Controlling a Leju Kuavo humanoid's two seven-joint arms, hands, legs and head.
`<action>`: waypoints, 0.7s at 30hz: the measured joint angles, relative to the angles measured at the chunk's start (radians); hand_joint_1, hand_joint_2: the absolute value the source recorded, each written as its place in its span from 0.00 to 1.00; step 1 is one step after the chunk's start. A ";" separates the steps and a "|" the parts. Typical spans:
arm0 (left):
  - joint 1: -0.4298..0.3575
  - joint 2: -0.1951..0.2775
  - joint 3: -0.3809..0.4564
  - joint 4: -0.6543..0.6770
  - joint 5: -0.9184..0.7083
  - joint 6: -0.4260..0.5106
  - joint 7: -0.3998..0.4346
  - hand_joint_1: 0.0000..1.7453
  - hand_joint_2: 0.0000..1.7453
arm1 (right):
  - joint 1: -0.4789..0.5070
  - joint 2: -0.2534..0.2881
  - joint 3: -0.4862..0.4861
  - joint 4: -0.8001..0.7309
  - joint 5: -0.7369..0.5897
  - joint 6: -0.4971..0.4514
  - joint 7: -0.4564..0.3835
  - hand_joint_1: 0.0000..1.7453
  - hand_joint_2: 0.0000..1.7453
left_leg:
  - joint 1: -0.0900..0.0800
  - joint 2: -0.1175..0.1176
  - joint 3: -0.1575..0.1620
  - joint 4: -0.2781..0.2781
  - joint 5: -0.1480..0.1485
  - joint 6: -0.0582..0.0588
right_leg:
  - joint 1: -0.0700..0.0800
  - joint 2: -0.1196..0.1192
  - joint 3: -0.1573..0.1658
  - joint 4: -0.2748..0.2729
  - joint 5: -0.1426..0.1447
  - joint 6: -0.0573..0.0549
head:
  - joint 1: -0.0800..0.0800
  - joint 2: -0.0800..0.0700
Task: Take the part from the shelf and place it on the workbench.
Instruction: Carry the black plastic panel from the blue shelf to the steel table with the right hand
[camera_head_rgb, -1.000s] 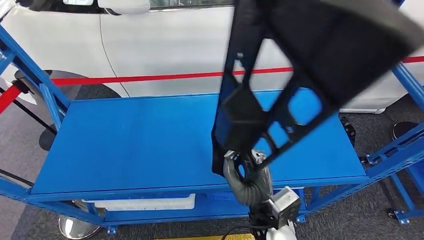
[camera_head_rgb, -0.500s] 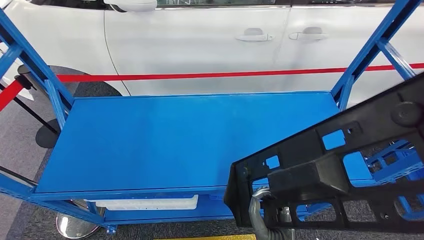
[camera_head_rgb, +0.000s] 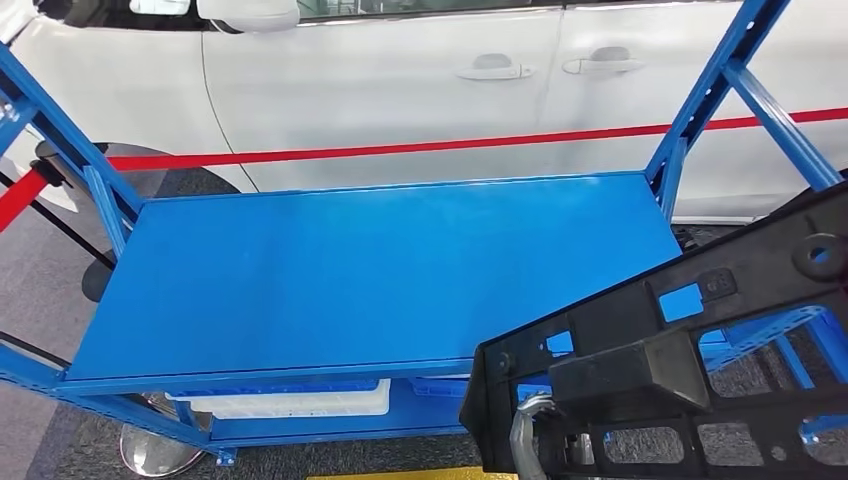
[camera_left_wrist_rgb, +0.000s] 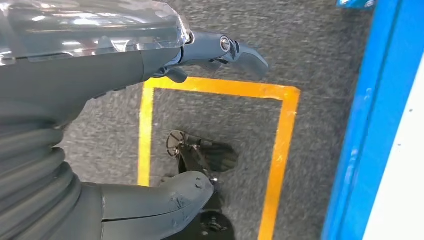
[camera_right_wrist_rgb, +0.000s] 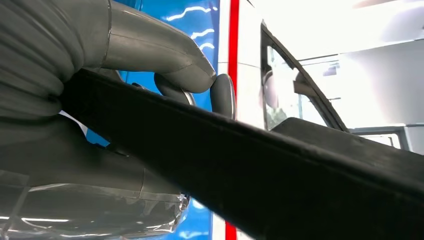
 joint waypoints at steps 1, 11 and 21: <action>0.000 -0.001 0.001 0.000 -0.002 -0.001 0.001 0.00 1.00 | 0.002 0.003 -0.002 0.000 0.006 0.002 -0.004 1.00 1.00 | 0.000 0.000 -0.020 0.062 -0.045 -0.003 | 0.002 -0.001 -0.008 0.001 0.006 -0.004 | -0.002 0.000; -0.004 0.001 0.020 -0.009 -0.032 -0.012 0.007 0.00 1.00 | 0.012 0.012 -0.006 -0.005 0.050 0.009 -0.026 1.00 1.00 | -0.015 0.000 0.155 -0.122 -0.005 0.023 | 0.010 -0.004 -0.070 0.016 0.069 0.021 | 0.000 0.000; -0.002 0.000 0.024 -0.009 -0.036 -0.015 0.009 0.00 1.00 | 0.015 0.012 -0.005 -0.008 0.056 0.008 -0.031 1.00 1.00 | -0.003 0.015 0.038 -0.113 0.093 0.042 | -0.012 0.003 -0.068 0.243 -0.085 0.062 | 0.010 0.000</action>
